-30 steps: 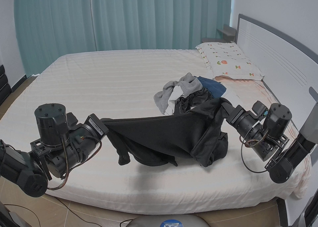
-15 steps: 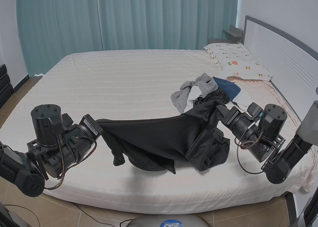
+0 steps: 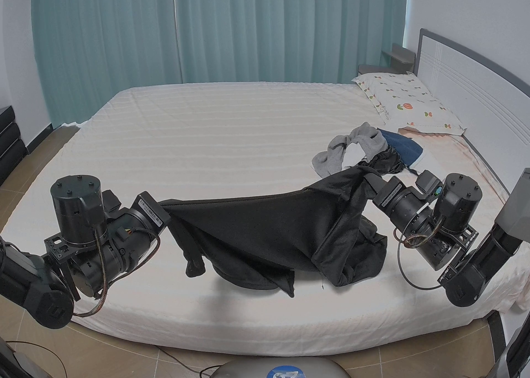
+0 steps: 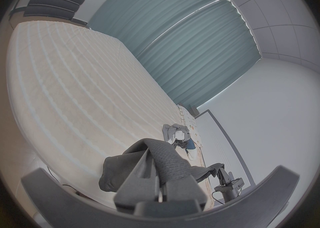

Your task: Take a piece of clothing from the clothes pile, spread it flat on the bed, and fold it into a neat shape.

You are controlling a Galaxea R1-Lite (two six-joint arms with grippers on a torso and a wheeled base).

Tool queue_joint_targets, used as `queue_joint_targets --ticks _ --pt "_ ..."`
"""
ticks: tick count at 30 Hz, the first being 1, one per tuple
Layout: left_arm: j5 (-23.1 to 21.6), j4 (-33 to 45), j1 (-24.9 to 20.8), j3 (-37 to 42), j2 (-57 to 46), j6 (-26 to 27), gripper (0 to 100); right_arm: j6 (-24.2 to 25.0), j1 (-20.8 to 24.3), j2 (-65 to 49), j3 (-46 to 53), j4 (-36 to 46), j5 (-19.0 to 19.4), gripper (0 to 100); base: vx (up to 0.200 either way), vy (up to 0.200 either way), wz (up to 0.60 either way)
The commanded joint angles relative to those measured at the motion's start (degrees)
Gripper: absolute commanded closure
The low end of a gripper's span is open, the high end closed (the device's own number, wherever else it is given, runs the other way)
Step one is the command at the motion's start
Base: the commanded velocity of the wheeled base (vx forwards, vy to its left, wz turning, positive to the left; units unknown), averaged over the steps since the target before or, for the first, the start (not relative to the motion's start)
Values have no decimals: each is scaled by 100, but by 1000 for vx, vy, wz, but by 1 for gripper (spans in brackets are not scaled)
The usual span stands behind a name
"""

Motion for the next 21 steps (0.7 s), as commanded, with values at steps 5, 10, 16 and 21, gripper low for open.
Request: queue_joint_targets --ticks 5,10,16,21 --pt "4 0 2 0 0 -2 100 -2 8 -64 12 -2 -3 100 0 200 0" --pt "4 0 -7 0 18 7 100 -2 8 -46 12 -2 -3 100 0 200 0" --pt "4 -9 2 -18 36 -2 100 -11 16 -81 100 -10 -3 100 0 100 0" --pt "-67 -9 2 -9 53 -29 100 -20 8 -81 126 -10 -3 100 0 0 0"
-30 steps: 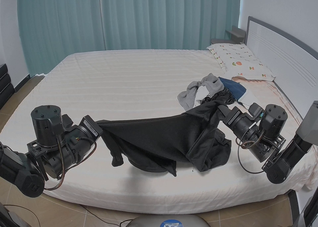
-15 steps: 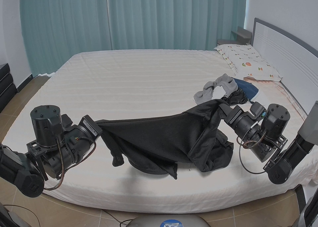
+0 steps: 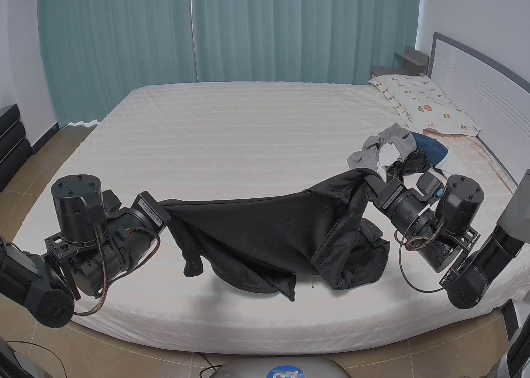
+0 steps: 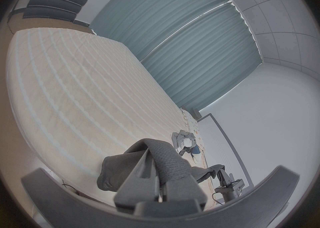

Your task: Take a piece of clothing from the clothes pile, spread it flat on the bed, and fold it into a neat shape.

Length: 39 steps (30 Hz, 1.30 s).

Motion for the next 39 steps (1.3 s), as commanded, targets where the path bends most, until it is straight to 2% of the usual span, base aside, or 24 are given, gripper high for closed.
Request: queue_joint_targets --ticks 1,4,8,16,22,24,29,32,34,36,37,38,39 --pt "-12 -4 -2 4 36 -15 100 -18 -3 -12 53 -3 -8 100 0 0 0" --pt "-3 4 -46 31 19 -15 100 -26 5 -64 220 -56 -8 100 0 0 0" --pt "-3 31 -107 39 36 -15 100 -53 5 -82 396 -161 0 100 -200 0 0" --pt "-3 40 -151 189 -95 81 100 -475 -30 -434 844 -170 0 100 -200 0 0" --pt "-21 277 -230 277 -684 547 100 -686 102 -1058 1187 -161 -17 100 -200 0 0" --pt "-21 382 -274 259 -799 565 100 -738 120 -1198 1239 -161 -26 100 -200 0 0" --pt "-21 699 -459 31 -1352 573 100 -1046 287 -2429 1213 6 27 100 -160 0 0" --pt "-3 734 -415 -347 -1387 582 100 -1521 269 -2982 826 401 36 100 0 0 0" --pt "6 866 -371 -558 -1405 582 100 -1591 260 -3299 466 682 44 100 0 0 0" --pt "-3 1138 -239 -831 -1414 582 100 -1591 225 -3571 -35 1298 44 100 0 0 0" --pt "-3 1138 -239 -831 -1414 582 100 -1591 225 -3571 -35 1298 44 100 0 0 0" --pt "-21 1481 -107 -1182 -1352 565 100 -1573 -21 -3642 -729 2212 44 100 0 0 0" --pt "-21 1551 -72 -1261 -1344 556 100 -1573 -100 -3624 -888 2387 53 100 0 0 0"
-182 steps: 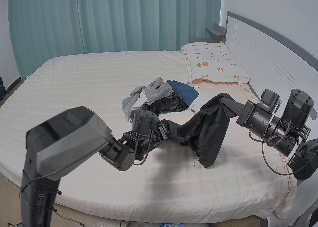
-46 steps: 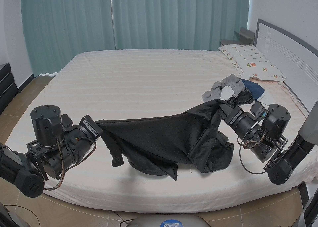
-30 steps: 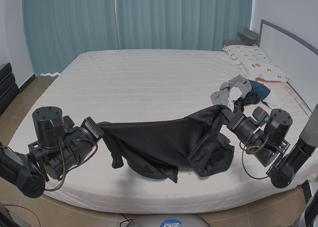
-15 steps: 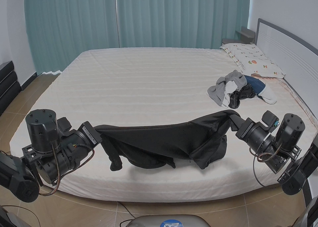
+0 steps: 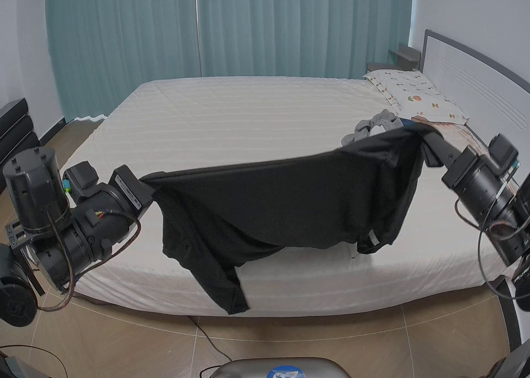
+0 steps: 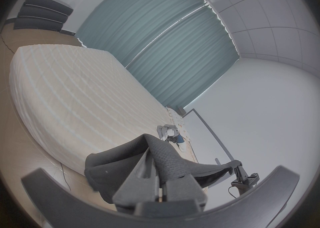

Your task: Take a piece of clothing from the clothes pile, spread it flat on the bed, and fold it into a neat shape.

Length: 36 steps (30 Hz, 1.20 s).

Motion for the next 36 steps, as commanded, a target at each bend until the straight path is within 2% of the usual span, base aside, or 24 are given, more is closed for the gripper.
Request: queue_joint_targets --ticks 1,2,4,8,13,16,21,36 --pt "-18 780 397 -1117 -28 -42 100 -85 -546 -804 -1970 1840 38 100 0 0 0" --pt "-18 806 415 -1169 -10 -42 100 -50 -590 -768 -2084 1910 38 100 0 0 0" --pt "-18 982 520 -1583 192 -51 100 231 -844 -408 -3227 2420 20 100 0 0 0" --pt "-10 1290 608 -2198 614 -51 100 328 -1249 286 -4528 3211 -68 100 0 0 0" --pt "-27 1510 714 -2778 1141 -69 100 328 -1416 1077 -5389 3624 -156 100 0 0 0" --pt "-27 1518 731 -3042 1580 -86 100 319 -1425 1640 -5574 3571 -182 100 0 0 0" --pt "-27 1518 749 -3490 2310 -95 100 328 -1512 2396 -5697 3519 -235 100 200 0 0" --pt "-10 1466 934 -5107 4551 -95 100 196 -1627 4364 -6206 2165 -349 100 200 0 0"
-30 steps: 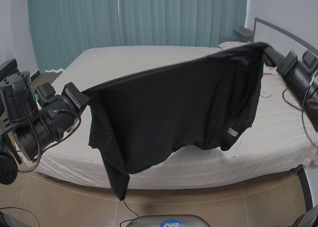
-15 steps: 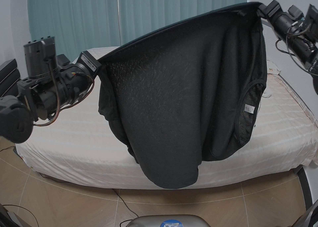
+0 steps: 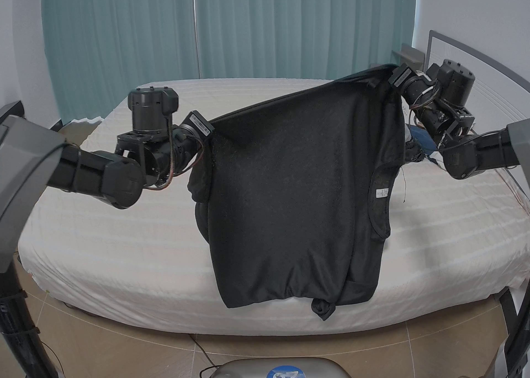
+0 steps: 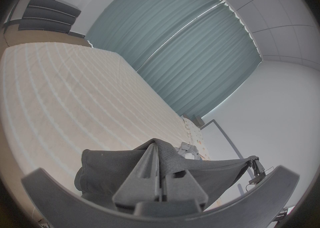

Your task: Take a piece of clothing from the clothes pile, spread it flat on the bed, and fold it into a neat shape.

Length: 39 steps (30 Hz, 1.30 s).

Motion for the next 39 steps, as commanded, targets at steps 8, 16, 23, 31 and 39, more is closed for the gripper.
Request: queue_joint_targets --ticks 8,16,23,31,39 --pt "103 -154 48 -974 1839 -2 100 -113 48 1669 -370 -363 -25 100 175 0 0" --pt "182 -260 92 -1326 2392 -213 100 -43 48 2372 -422 -371 -236 100 0 0 0" --pt "235 -225 92 -1607 2806 -248 0 -52 65 2715 -414 -398 -228 0 0 0 0" --pt "296 -198 303 -1660 2946 -204 0 -96 -93 2768 -1 -319 -201 0 0 0 0" --pt "305 171 663 -1668 2814 77 0 -105 -330 2399 746 -292 89 0 0 0 0"
